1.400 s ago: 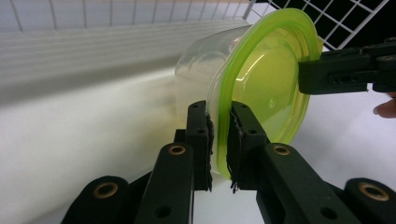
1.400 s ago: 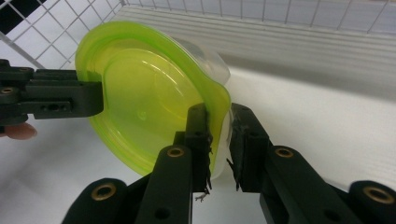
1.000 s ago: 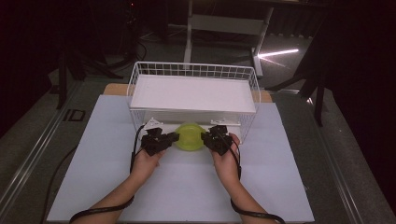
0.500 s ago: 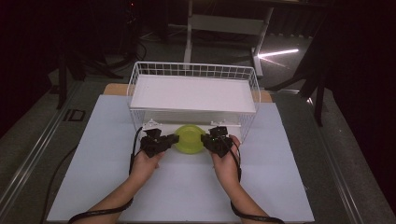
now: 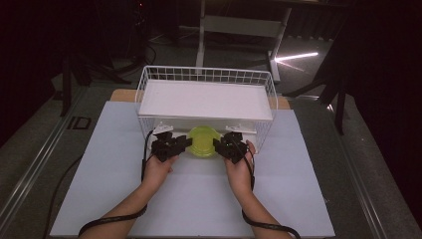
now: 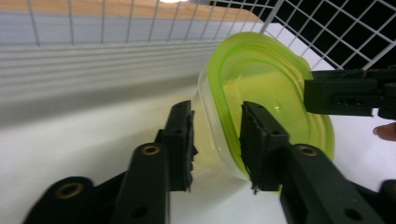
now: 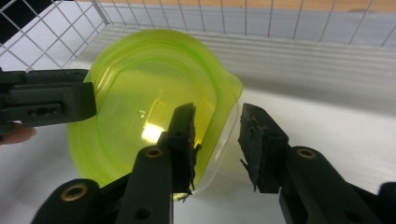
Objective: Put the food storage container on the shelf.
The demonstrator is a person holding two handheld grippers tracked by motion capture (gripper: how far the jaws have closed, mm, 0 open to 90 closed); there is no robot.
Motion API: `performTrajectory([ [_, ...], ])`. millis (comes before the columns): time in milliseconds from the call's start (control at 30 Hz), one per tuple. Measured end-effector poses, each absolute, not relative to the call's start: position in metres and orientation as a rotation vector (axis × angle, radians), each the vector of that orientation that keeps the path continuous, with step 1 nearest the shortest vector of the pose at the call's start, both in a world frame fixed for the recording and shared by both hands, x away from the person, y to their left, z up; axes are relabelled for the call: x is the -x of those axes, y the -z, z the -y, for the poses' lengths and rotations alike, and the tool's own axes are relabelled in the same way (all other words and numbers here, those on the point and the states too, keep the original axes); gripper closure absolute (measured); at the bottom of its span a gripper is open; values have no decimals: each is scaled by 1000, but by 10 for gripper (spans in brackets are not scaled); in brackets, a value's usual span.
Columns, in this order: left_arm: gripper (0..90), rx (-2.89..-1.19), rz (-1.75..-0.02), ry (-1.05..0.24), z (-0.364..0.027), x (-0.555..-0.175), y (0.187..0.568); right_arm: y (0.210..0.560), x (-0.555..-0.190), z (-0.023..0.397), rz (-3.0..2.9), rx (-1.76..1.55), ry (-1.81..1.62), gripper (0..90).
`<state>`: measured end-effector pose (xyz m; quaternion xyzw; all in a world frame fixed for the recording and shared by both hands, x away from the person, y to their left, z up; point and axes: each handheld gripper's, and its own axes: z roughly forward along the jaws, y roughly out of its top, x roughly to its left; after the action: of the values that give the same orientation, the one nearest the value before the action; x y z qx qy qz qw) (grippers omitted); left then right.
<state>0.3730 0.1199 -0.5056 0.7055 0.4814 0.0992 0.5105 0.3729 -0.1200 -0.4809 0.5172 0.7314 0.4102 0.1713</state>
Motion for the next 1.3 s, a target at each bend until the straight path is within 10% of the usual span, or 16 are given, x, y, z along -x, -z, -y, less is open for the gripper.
performTrajectory([
  [733,414,-1647,-1038,-308,-134,-333,489,472,-337,114,-2128,-1344,-1268,554],
  [1133,134,-1661,-994,-299,-152,-308,498,484,-318,96,-2247,-1290,-1145,899],
  [1300,15,-1671,-990,-330,-156,-302,503,493,-321,89,-2288,-1287,-1114,900],
])
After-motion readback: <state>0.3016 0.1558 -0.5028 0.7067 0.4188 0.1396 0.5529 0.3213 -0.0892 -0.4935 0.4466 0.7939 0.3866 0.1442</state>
